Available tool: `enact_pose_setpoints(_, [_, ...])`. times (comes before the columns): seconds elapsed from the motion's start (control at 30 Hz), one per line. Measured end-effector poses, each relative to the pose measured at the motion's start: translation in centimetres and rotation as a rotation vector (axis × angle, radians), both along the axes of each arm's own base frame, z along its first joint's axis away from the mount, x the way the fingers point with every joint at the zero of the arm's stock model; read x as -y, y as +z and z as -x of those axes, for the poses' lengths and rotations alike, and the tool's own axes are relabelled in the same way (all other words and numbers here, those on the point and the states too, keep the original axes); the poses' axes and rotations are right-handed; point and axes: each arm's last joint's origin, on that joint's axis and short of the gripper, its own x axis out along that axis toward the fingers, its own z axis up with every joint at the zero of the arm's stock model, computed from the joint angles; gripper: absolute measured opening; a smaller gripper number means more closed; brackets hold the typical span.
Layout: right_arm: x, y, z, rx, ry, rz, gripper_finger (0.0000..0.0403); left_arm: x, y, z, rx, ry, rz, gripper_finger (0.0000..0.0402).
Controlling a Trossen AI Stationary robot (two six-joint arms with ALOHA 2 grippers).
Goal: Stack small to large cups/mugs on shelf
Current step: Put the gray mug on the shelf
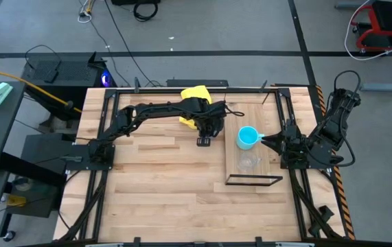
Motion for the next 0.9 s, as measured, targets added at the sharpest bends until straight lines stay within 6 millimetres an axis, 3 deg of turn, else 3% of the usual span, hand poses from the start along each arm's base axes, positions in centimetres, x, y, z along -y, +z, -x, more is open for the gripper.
enact_pose_setpoints(0.4, [0.0,0.0,0.0,-0.005,0.007,0.018,0.0075,-0.1,0.4,0.0,0.015,0.025,-0.007,0.0139])
enact_pose_setpoints(0.63, [0.0,0.1,0.0,-0.045,0.062,0.166,0.0075,-0.1,4.0,1.8,-0.002,0.085,-0.095,0.0166])
enact_pose_setpoints(0.8, [-0.1,0.1,-0.1,-0.045,0.063,0.171,0.0075,-0.1,7.2,3.5,0.01,0.135,-0.107,0.0163])
enact_pose_setpoints(0.9, [0.0,0.1,-0.2,-0.045,0.056,0.171,0.0075,-0.4,8.2,4.7,-0.024,0.186,-0.092,0.0157])
